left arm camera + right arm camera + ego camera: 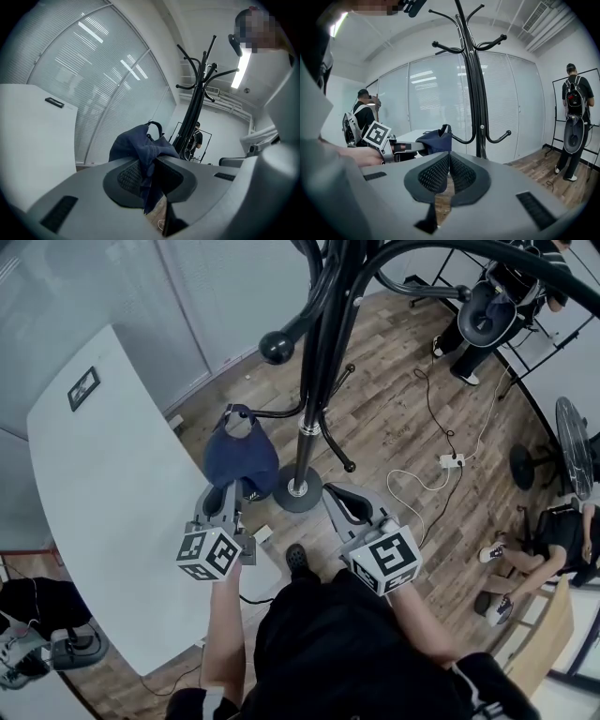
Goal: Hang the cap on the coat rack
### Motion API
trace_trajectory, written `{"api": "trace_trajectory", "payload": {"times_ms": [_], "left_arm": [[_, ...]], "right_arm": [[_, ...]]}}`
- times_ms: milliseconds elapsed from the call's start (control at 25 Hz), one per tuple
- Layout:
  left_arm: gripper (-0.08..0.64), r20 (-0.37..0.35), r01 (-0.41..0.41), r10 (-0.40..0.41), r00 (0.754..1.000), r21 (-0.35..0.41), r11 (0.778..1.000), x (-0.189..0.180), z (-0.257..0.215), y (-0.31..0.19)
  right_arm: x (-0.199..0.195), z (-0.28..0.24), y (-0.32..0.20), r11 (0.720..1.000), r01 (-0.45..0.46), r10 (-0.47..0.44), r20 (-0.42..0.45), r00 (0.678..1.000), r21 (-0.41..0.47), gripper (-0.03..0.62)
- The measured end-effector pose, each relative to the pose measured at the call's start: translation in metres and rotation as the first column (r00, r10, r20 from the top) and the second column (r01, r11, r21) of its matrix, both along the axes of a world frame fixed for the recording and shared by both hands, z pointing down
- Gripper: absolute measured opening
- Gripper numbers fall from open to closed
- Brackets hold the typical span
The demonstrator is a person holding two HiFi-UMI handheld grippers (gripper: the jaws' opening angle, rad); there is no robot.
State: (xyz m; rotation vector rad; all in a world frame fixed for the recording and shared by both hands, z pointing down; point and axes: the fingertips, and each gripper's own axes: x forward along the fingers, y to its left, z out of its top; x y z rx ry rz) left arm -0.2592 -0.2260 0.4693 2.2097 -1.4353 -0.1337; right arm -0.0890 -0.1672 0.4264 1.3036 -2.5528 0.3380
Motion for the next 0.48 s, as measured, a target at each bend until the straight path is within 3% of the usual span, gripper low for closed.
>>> {"api": "trace_trajectory", "payload": {"times_ms": [480], "left_arm": [[0.064, -0.022, -0.065, 0.064, 0.998, -0.073, 0.995, 0.0, 0.021, -0.025]], "right_arm": [[0.01, 0.014, -0.005, 0.997, -0.059, 0.059, -0.003, 0.998, -0.055, 0.032]]}}
